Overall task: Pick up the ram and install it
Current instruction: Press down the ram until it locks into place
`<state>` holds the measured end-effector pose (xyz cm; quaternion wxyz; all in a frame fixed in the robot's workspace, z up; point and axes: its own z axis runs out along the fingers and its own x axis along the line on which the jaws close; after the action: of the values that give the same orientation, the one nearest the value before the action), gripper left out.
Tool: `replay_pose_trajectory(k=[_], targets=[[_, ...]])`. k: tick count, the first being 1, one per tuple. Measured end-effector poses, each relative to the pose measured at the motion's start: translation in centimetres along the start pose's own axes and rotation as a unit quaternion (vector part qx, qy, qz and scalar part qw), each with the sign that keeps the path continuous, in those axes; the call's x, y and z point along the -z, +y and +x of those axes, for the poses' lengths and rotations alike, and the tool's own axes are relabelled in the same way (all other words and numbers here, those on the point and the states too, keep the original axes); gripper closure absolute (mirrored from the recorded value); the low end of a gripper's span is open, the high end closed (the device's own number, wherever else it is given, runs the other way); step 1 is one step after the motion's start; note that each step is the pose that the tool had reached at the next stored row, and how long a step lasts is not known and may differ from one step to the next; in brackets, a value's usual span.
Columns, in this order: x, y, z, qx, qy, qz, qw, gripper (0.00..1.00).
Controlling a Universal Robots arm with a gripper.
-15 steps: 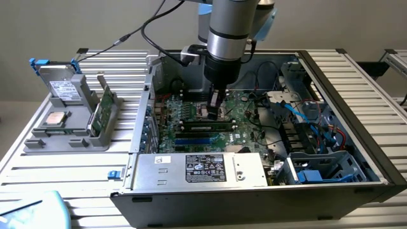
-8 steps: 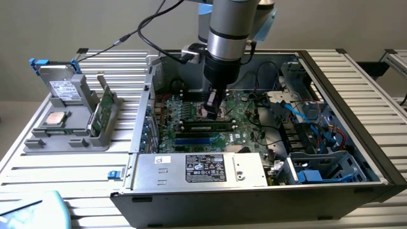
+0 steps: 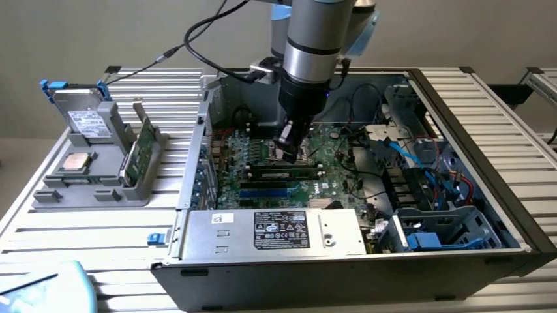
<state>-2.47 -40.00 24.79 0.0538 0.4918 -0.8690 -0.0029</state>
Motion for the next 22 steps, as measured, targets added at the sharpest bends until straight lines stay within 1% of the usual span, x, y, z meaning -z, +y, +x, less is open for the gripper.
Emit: replay_pose_trajectory(k=[4,8,13,15,16,17,22], targets=[[-0.01,0.00,0.00,-0.030,-0.0017,-0.0027,0.9995,0.89],[-0.01,0.00,0.00,-0.060,-0.0033,-0.0054,0.9982,0.89],[-0.02,0.00,0.00,-0.095,-0.0048,-0.0081,0.9955,0.89],[-0.02,0.00,0.00,-0.107,-0.0048,-0.0084,0.9942,0.89],[-0.02,0.00,0.00,-0.112,-0.0043,-0.0078,0.9936,0.89],[-0.02,0.00,0.00,-0.117,-0.0033,-0.0064,0.9931,0.89],[-0.02,0.00,0.00,-0.138,0.0024,0.0023,0.9904,0.89]])
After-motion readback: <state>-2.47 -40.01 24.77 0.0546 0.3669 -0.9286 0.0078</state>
